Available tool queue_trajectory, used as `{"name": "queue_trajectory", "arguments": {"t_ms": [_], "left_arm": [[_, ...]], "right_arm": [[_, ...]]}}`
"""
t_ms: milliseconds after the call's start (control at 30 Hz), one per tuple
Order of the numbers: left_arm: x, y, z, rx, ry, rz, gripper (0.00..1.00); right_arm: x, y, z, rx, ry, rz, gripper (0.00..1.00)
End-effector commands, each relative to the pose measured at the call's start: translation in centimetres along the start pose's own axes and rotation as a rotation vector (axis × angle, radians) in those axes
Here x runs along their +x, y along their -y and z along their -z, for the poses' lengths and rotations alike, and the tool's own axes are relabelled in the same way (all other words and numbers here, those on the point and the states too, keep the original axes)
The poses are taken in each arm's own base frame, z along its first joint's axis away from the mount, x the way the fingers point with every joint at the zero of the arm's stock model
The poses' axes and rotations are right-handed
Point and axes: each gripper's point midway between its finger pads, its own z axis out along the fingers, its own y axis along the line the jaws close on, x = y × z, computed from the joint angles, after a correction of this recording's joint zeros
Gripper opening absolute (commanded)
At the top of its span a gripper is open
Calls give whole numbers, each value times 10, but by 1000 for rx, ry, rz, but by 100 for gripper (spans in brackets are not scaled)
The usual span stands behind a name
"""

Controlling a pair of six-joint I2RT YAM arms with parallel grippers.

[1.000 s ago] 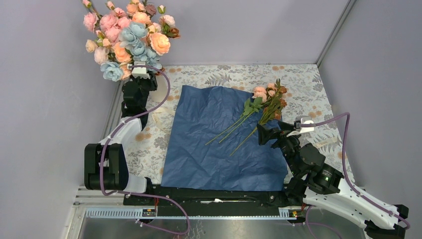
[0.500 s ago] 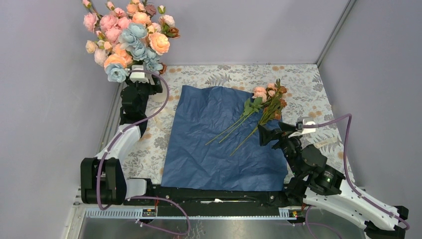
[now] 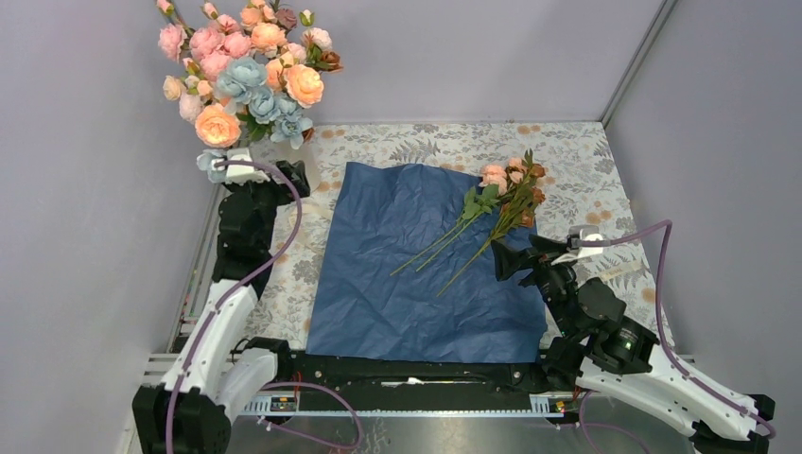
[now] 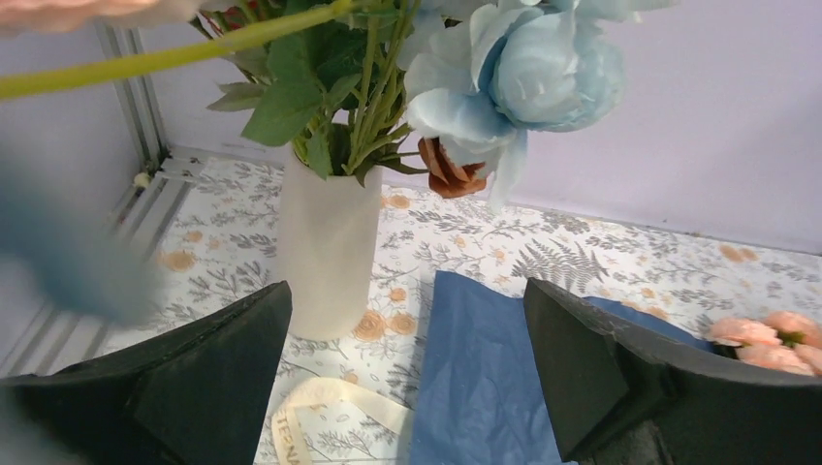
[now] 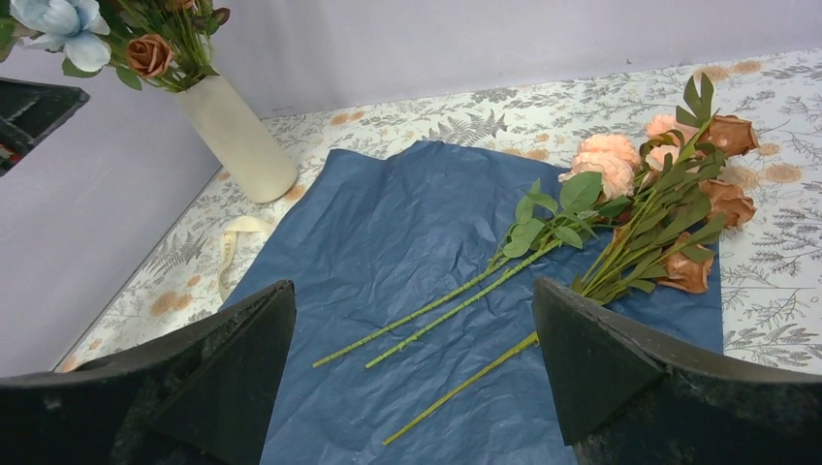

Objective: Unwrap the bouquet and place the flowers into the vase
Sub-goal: Insert the fake flower into the vase.

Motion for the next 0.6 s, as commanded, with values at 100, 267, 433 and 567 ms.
{"name": "queue_trajectory", "arguments": {"t_ms": [100,267,433,567], "left_arm": [[11,9,34,33,-92,89,99],[4,28,59,152,-116,73,99],[2,43,83,254,-129,39,99],[11,48,90,269,-173,-7,99]], "right_arm": [[-1,1,2,8,-5,-49,97],[3,12,0,91,-35,-40,96],[14,20,-8,202,-95,1,94],[32,22,-20,299,-166,13,95]]}}
